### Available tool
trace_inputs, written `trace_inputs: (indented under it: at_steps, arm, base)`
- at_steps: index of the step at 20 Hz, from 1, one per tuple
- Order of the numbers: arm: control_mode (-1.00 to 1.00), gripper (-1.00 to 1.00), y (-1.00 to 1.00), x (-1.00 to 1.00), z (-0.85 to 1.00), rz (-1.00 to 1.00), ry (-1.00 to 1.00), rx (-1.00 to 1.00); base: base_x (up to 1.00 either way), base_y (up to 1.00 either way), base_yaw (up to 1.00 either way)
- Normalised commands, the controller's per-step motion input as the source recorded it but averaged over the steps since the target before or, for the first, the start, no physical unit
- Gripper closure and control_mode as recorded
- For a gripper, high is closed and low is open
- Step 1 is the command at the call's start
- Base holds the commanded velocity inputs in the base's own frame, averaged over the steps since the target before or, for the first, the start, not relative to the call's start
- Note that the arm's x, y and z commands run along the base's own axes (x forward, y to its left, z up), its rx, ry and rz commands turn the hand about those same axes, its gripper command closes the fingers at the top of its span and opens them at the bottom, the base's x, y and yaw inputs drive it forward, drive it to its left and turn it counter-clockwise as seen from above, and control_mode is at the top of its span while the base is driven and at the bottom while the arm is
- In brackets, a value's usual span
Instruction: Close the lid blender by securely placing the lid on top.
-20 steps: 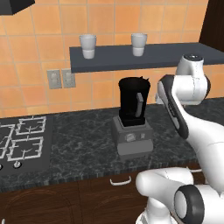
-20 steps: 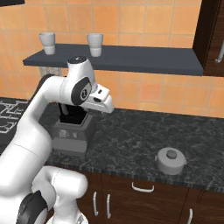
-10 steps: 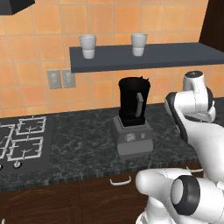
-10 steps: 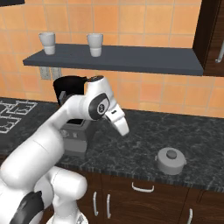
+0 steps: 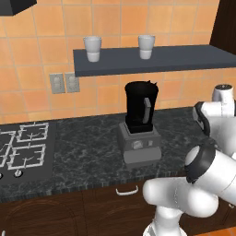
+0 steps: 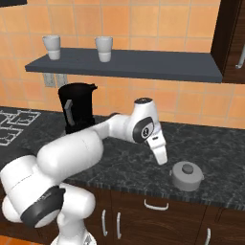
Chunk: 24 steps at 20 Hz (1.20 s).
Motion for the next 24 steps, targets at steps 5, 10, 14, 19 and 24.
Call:
trace_inputs:
  at_steps: [5,10,14,19,24]
  arm:
    - [-1.00,-1.00,-1.00,0.05,-0.26,0.06,0.00,0.15]
    - [-1.00,-1.00,-0.62,0.28,-0.32,0.11,0.00,0.03]
    - [-1.00,-1.00,-0.28,0.23,-0.49,0.13,-0.01,0.00]
    - [-1.00,-1.00,0.00,0.25,-0.42,0.02,-0.02,0.00]
    - [-1.00,-1.00,-0.03,0.27,-0.27,0.00,-0.01,0.01]
  base:
    - [0.00,0.00,0.00]
    - [0.00,0.00,0.00]
    - [0.00,0.00,0.00]
    - [0.00,0.00,0.00]
    - [0.00,0.00,0.00]
